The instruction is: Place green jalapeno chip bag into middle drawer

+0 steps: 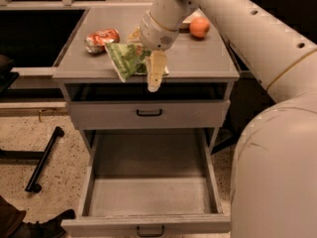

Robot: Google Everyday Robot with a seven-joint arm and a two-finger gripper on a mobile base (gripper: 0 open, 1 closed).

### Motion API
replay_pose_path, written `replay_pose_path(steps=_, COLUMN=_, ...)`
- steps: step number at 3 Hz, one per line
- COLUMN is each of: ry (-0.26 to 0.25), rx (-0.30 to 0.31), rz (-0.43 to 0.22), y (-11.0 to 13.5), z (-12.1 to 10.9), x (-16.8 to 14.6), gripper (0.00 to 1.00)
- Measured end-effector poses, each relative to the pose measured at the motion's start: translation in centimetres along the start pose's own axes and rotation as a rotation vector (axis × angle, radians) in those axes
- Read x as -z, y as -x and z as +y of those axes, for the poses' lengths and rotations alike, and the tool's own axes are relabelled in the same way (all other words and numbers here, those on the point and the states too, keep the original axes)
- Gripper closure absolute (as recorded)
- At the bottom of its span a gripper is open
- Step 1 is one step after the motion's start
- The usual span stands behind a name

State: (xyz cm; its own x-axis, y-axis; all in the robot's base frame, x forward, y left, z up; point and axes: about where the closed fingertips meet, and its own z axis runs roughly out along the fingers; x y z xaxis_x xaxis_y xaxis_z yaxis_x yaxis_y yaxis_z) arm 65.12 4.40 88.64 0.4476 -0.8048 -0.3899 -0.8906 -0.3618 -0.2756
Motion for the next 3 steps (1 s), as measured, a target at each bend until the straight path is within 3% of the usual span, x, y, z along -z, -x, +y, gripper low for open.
replay_pose_path(steps=1, ry=-0.028, rx=0.026, rz=0.036, y=0.1, z=-1.0, x=0.2, gripper=0.00)
replay_pose_path(steps=2, ry=-0.053, rx=0.086, rz=0.076, y=-0.3, z=-3.9, x=-0.7, gripper=0.00)
replay_pose_path(steps=3, ry=-0.073, rx=0.094, rz=0.070, y=-1.2, z=-6.2, x=-2.1, gripper=0.00)
